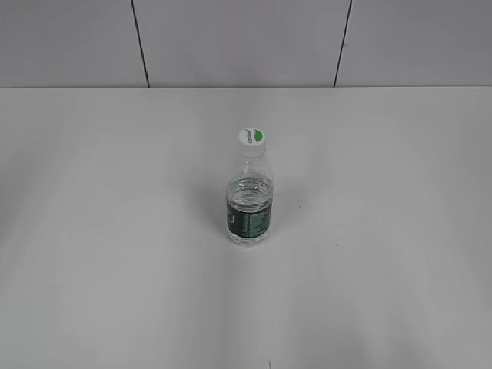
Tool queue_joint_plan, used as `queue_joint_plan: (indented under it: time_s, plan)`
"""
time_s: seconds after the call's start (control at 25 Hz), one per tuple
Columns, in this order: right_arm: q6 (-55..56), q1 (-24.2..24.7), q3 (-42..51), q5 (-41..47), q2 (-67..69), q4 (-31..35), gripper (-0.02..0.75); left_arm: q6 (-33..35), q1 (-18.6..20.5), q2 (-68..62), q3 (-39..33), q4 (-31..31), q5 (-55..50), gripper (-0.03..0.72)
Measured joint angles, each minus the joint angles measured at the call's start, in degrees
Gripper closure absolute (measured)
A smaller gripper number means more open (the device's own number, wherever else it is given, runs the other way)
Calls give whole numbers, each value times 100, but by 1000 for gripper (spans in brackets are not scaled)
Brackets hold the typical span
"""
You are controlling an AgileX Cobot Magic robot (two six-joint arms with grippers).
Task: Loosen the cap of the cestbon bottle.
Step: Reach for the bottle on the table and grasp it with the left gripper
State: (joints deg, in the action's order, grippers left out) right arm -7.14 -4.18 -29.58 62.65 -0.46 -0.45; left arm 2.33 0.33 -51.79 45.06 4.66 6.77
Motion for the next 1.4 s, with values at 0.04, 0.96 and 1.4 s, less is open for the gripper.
queue_joint_plan:
  time_s: [0.04, 0.96, 1.4]
  plan:
    - [0, 0, 0, 0, 0, 0, 311, 0, 0, -247, 0, 66, 193, 161]
    - [0, 0, 0, 0, 0, 0, 311, -1120, 340, -5310, 2, 1900, 5286, 161]
    - [0, 0, 0, 0, 0, 0, 311, -1399, 606, -6171, -515, 4612, 6191, 161]
